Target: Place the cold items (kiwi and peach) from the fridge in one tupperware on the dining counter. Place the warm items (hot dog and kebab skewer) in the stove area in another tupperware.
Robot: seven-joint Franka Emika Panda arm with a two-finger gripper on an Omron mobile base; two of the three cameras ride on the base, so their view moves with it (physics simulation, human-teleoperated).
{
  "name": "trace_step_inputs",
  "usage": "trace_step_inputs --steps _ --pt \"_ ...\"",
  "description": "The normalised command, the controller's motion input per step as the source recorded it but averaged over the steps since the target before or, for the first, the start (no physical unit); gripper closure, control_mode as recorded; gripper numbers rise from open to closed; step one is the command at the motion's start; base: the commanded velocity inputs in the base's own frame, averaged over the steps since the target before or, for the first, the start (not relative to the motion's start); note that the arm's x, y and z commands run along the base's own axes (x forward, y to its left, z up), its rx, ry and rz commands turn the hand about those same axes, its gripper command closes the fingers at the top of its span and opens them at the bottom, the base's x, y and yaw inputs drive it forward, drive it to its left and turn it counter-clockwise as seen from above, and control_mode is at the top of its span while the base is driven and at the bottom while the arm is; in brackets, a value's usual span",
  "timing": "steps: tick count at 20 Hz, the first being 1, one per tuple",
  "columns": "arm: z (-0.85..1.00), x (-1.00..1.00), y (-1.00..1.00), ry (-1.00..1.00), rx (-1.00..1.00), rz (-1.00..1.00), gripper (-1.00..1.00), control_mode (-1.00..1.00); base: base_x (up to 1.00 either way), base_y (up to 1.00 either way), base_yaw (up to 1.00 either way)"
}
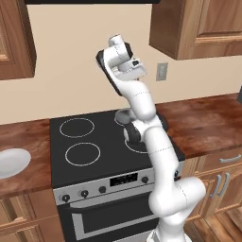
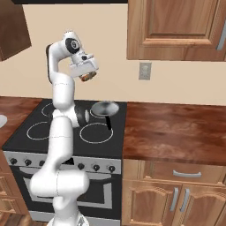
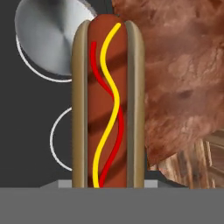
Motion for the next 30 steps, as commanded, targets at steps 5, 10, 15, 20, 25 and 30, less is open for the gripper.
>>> trace_step_inputs --steps 5,10,15,20,25,30 --pt "0.0 -1.0 -0.03 0.65 0.0 0.0 1.0 -1.0 0.0 0.0 0.0" --pt "0.08 -1.0 -0.02 0.75 0.0 0.0 1.0 -1.0 0.0 0.0 0.0" --pt "0.03 -1.0 -0.05 0.92 0.0 0.05 1.0 -1.0 0.0 0.0 0.0" --pt "0.0 -1.0 -0.03 0.24 0.05 0.24 1.0 -1.0 0.0 0.0 0.0" --pt "0.01 -0.98 -0.02 -0.87 0.16 0.21 1.0 -1.0 0.0 0.0 0.0" --pt "-0.01 -0.6 -0.39 -1.0 0.32 0.11 1.0 -1.0 0.0 0.0 0.0"
